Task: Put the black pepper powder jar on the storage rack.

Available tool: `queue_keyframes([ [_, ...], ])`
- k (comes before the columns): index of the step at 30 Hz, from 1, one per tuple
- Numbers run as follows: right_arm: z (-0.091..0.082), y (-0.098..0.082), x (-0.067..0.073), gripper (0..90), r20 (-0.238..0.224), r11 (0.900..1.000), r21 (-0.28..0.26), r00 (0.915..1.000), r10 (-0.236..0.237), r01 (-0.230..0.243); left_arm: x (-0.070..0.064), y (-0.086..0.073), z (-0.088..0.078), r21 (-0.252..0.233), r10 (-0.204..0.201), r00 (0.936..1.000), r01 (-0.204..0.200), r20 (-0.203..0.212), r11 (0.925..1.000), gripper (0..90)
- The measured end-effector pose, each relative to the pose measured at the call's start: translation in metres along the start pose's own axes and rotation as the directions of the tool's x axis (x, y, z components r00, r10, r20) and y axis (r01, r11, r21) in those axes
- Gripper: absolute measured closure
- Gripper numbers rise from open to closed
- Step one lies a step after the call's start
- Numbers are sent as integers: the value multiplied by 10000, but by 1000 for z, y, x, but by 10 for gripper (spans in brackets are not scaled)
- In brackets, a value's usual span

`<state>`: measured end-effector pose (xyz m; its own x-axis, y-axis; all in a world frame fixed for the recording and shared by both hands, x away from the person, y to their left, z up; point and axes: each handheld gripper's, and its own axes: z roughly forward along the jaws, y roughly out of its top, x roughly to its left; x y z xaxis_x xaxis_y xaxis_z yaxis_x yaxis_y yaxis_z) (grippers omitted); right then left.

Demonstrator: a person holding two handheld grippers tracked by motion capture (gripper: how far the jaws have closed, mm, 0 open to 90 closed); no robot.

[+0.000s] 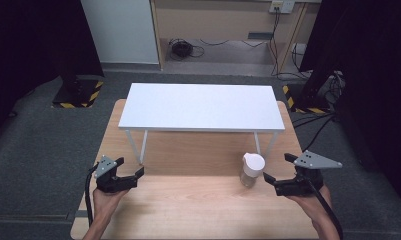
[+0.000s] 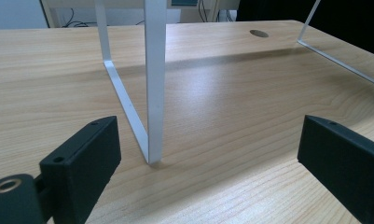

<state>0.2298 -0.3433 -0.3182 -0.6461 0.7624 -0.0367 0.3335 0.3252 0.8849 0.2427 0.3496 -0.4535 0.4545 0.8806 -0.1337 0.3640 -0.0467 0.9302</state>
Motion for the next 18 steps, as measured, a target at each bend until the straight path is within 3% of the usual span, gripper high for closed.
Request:
queue_keyframes([
  [18, 26, -10, -7, 16, -72, 9983, 374, 9990, 444, -441, 0, -1, -4, 38, 86, 9999, -85, -56, 10000, 52],
])
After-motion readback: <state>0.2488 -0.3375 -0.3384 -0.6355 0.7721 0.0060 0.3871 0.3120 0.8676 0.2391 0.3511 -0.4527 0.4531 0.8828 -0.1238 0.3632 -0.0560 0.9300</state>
